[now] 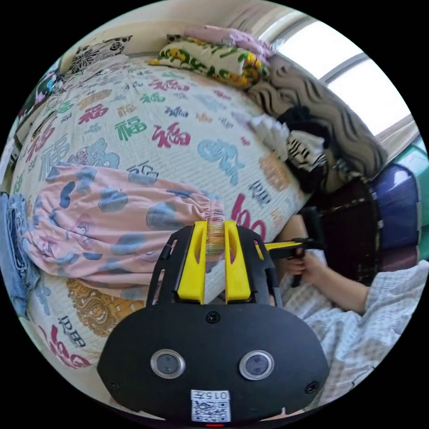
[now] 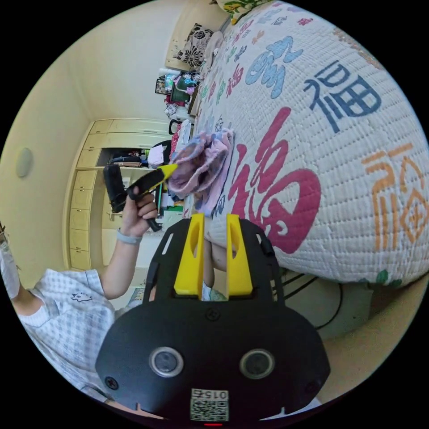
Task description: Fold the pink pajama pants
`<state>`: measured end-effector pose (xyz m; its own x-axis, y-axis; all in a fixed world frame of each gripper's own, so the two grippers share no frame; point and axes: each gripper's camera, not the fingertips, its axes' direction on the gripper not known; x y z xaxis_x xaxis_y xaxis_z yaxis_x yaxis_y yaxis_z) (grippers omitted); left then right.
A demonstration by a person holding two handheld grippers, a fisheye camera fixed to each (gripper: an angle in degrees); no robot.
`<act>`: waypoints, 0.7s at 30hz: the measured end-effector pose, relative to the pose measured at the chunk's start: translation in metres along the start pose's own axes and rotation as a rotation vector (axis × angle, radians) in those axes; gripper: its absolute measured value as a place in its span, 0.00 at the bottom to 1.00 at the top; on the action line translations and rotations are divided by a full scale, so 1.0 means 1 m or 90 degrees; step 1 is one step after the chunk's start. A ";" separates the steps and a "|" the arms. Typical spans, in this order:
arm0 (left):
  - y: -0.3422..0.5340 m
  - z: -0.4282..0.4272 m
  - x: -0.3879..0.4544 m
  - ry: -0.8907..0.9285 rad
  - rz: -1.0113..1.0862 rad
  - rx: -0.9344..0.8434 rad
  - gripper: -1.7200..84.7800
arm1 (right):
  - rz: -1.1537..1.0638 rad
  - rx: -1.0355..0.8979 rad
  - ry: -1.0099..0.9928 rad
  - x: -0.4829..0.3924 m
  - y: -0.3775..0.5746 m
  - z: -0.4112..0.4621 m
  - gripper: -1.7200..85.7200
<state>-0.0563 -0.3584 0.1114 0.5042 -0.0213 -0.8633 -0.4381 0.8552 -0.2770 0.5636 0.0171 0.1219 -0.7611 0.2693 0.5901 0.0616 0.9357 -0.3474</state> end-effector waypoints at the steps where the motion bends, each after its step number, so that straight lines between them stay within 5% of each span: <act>1: 0.000 -0.026 -0.001 0.027 -0.004 0.040 0.09 | -0.002 0.004 0.008 -0.003 -0.015 0.010 0.12; 9: 0.012 -0.160 -0.025 0.131 -0.042 0.189 0.09 | 0.058 -0.064 0.075 -0.035 -0.112 0.108 0.09; 13: 0.023 -0.227 -0.033 0.179 -0.036 0.244 0.09 | 0.095 -0.069 0.009 -0.037 -0.138 0.120 0.04; 21: 0.014 -0.376 -0.036 0.269 0.031 0.346 0.09 | -0.010 0.037 0.020 -0.079 -0.157 0.009 0.02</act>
<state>-0.3602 -0.5403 -0.0203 0.1116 -0.0821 -0.9904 0.0374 0.9962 -0.0784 0.6088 -0.1532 0.1235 -0.7407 0.2621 0.6186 0.0107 0.9253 -0.3792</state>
